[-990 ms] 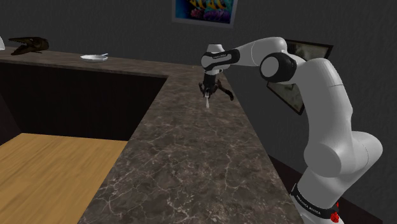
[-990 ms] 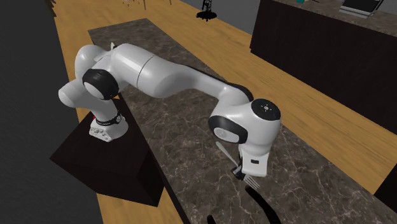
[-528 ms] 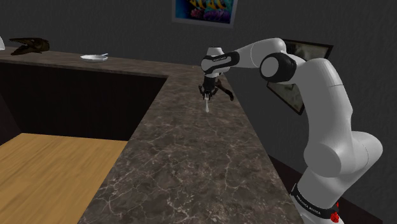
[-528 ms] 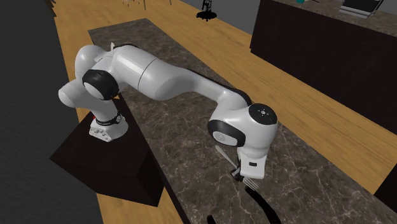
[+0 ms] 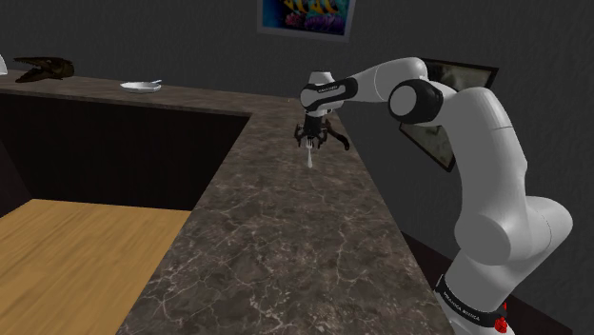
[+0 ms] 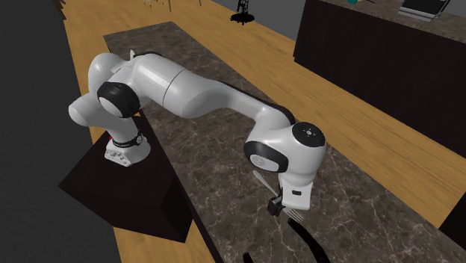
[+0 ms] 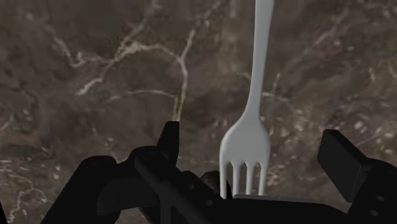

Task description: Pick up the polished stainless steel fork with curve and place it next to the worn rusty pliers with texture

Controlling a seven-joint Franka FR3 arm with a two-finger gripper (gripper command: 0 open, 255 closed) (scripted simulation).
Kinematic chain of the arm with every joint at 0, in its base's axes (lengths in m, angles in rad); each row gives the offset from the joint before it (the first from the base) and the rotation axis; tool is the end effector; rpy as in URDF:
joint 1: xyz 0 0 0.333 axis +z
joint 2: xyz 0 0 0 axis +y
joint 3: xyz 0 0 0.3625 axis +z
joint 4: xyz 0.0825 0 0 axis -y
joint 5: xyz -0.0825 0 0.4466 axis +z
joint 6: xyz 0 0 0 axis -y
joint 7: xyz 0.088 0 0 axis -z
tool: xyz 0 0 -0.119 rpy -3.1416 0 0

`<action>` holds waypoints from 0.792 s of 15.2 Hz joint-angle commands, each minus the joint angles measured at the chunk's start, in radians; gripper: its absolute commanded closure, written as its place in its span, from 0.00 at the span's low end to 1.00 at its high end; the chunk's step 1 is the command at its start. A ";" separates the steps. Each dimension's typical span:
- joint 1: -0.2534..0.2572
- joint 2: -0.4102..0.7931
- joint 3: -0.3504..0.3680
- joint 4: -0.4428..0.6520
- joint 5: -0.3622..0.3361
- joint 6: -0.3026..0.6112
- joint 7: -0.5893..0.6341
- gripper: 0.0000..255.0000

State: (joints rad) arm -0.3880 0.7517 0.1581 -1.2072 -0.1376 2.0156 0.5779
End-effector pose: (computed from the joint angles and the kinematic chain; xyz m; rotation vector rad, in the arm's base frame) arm 0.8133 -0.2376 0.3399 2.8856 -1.2169 0.1061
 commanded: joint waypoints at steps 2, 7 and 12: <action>-0.002 -0.013 0.001 0.012 0.002 -0.024 -0.004 0.00; -0.001 -0.044 0.005 0.054 0.007 -0.097 -0.007 0.00; -0.001 -0.043 0.005 0.054 0.007 -0.097 -0.007 0.00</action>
State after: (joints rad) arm -0.3886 0.7083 0.1627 -1.1534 -0.1302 1.9189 0.5706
